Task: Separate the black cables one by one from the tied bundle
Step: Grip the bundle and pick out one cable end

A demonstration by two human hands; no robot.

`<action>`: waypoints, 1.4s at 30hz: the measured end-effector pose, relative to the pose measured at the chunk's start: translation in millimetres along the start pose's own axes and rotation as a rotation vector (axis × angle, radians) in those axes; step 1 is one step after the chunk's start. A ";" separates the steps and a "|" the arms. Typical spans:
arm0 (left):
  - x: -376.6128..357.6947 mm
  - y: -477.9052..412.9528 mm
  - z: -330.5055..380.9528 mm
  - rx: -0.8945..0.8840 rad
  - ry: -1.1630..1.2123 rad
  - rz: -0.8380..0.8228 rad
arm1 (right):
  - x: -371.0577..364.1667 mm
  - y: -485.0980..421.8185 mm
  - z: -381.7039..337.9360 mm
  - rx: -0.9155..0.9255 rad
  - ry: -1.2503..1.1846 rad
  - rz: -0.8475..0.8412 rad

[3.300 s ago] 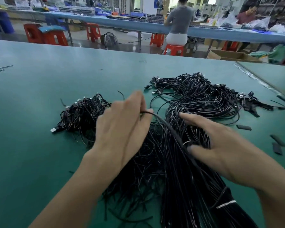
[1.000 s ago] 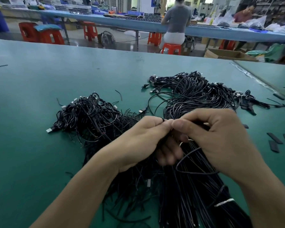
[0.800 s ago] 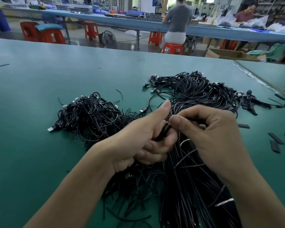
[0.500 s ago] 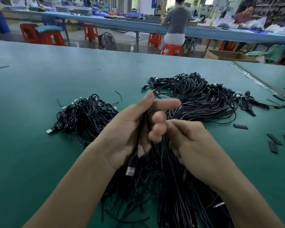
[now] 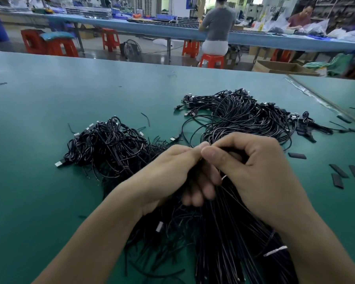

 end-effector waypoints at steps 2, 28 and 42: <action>1.5 1.8 2.5 0.030 0.053 -0.035 | 2.8 -0.9 6.0 -0.020 -0.045 0.066; 2.1 -0.1 -1.6 -0.003 -0.008 0.008 | 7.4 -1.1 -2.3 0.088 0.072 -0.101; -2.8 -1.6 -0.7 -0.035 0.139 0.016 | 6.0 -2.5 11.4 -0.097 -0.178 -0.071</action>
Point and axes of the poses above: each hand's wrist, its own y-axis away from the middle knuckle, its own x-axis out of the back of the hand, z = x × y, the point moved 4 cm from there along -y, towards the middle knuckle, and after that the axes turned 2 degrees about z, right-handed, at the moved point
